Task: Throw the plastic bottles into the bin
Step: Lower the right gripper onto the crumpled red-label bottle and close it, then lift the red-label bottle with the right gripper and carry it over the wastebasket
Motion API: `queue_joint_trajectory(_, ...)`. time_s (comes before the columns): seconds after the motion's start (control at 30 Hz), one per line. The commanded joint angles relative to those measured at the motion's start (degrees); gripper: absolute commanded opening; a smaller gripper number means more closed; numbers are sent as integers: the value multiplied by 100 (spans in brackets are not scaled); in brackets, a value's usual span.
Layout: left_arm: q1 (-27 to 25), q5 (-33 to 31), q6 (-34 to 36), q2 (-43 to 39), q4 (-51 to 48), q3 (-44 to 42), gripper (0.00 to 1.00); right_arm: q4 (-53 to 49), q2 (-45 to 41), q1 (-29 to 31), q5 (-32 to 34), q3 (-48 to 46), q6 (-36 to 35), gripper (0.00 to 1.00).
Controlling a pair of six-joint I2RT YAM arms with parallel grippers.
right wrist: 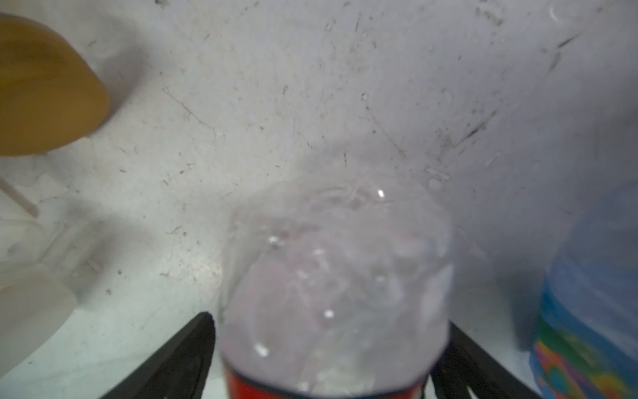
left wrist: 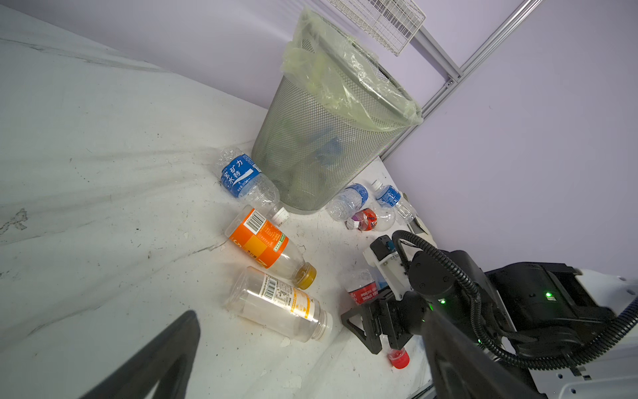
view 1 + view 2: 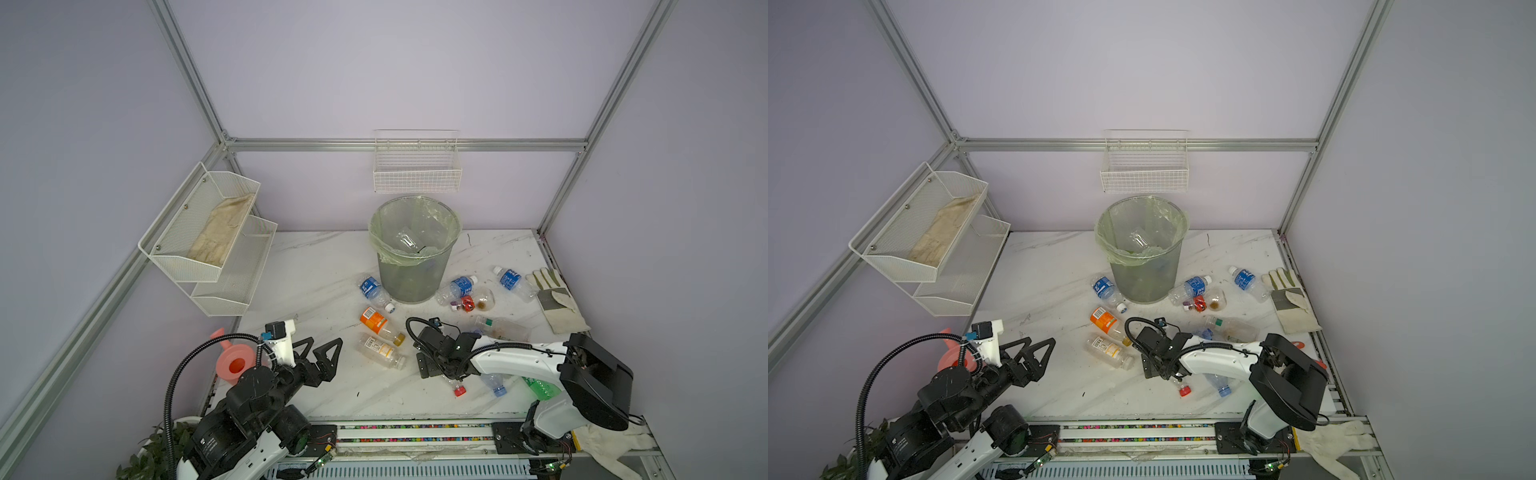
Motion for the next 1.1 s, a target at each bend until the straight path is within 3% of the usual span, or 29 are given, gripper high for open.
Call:
queue_joint_trajectory(0.0,-18,-73,192,50,60,6,98,-41,114,17,65,73,107,90)
queue_joint_trajectory(0.37,-20,-123,277,27,-26,61,99,-237,-171,58,83,241,137,49)
queue_joint_trajectory(0.57,-19,-106,346,-16,-106,170,99,-204,-890,78,-47,283,139,37)
queue_joint_trajectory(1.07,-16,-100,542,-34,-127,241,99,-1011,-1857,278,205,1846,-110,36)
